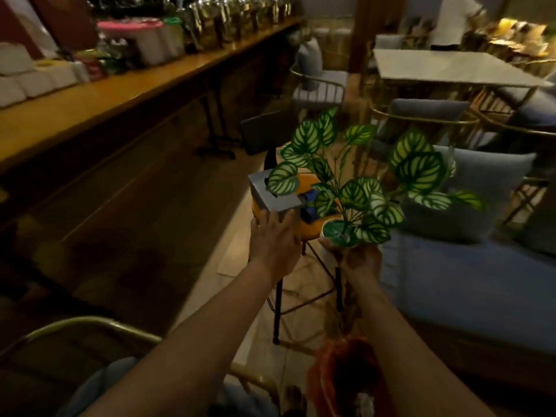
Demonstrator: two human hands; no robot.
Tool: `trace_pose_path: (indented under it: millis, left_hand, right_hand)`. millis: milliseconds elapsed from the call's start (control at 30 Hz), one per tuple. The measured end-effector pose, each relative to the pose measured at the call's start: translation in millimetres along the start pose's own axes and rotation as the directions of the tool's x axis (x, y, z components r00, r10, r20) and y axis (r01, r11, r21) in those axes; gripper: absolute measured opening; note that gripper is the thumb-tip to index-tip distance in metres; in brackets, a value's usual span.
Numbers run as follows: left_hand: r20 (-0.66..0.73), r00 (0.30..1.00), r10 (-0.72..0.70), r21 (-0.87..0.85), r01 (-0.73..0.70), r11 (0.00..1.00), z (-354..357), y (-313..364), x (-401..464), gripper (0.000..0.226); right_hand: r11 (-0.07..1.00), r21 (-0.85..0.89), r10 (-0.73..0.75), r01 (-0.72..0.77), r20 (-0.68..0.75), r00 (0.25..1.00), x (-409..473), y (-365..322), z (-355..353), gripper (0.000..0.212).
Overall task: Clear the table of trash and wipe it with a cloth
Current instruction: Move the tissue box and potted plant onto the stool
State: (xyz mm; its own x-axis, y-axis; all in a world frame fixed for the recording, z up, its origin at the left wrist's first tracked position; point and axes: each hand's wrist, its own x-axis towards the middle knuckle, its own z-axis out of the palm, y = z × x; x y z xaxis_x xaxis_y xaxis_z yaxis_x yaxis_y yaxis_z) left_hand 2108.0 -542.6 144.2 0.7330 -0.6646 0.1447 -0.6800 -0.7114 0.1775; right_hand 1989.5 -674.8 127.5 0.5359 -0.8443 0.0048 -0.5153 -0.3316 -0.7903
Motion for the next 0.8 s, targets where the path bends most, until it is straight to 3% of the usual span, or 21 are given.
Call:
trace_pose_path:
  millis: [133, 233, 400, 633, 800]
  left_hand:
    - [0.066, 0.996, -0.065, 0.017, 0.064, 0.998, 18, -10, 87, 0.061]
    - [0.070, 0.990, -0.123, 0.068, 0.119, 0.991, 40, -19, 151, 0.060]
    - [0.134, 0.955, -0.266, 0.079, 0.257, 0.963, 84, -41, 242, 0.059]
    - [0.117, 0.940, -0.321, 0.052, 0.317, 0.947, 136, -64, 272, 0.060]
    - [0.009, 0.944, -0.331, 0.028, 0.330, 0.943, 151, -65, 264, 0.061]
  right_hand:
    - [0.991, 0.100, 0.080, -0.094, 0.140, 0.987, 87, -14, 24, 0.030]
    - [0.982, 0.166, 0.068, -0.088, 0.123, 0.990, 156, -28, 50, 0.043]
    - [0.999, 0.042, -0.029, 0.023, 0.153, 0.988, 273, -53, 110, 0.056]
    - [0.993, 0.112, -0.008, -0.023, 0.271, 0.963, 355, -57, 192, 0.066]
    - [0.988, 0.110, 0.064, -0.110, 0.360, 0.931, 381, -32, 226, 0.033]
